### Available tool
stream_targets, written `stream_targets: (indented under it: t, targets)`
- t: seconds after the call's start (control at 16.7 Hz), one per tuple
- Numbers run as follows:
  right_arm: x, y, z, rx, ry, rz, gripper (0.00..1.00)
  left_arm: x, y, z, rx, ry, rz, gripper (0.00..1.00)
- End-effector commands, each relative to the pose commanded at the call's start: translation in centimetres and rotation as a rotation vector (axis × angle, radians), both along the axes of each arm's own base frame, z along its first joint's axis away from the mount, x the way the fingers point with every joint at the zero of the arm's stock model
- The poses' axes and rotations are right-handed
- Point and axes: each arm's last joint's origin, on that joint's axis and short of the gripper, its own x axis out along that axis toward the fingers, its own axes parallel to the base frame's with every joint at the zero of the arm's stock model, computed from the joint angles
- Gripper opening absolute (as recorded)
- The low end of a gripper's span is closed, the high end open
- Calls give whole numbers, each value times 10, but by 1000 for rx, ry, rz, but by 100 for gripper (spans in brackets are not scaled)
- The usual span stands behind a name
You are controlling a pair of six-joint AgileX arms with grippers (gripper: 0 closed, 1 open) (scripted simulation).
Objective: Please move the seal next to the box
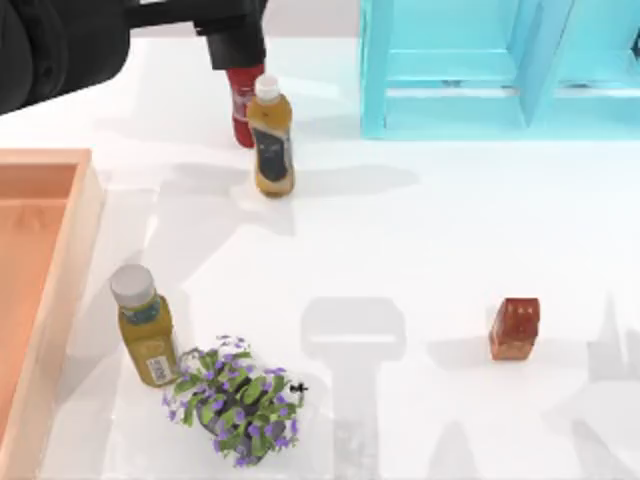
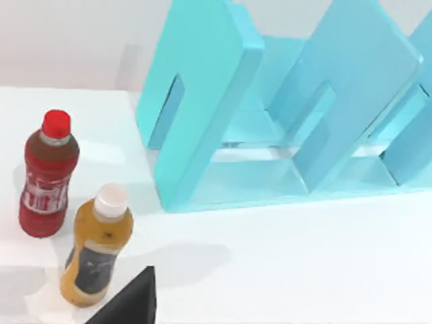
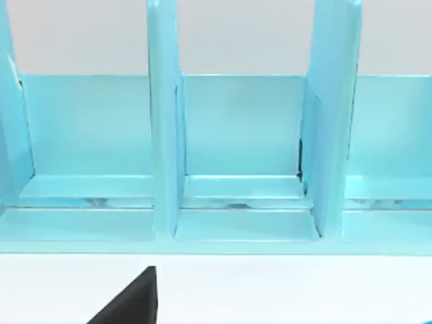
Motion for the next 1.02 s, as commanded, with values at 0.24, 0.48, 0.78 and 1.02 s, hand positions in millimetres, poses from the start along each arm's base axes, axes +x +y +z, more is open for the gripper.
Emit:
stream_targets:
  t: [0.24, 0.48, 0.78, 1.02]
  targets:
    - [0, 0, 0, 0, 0, 0, 100, 40, -87, 13, 17, 205, -74, 100]
    - [0, 0, 0, 0, 0, 0, 100, 58, -176, -7, 85, 398, -96, 100]
    - [0, 0, 0, 0, 0, 0, 100, 54, -260, -60, 213, 597, -59, 100]
    - [0, 0, 0, 0, 0, 0, 100, 44, -297, -105, 319, 709, 1, 100]
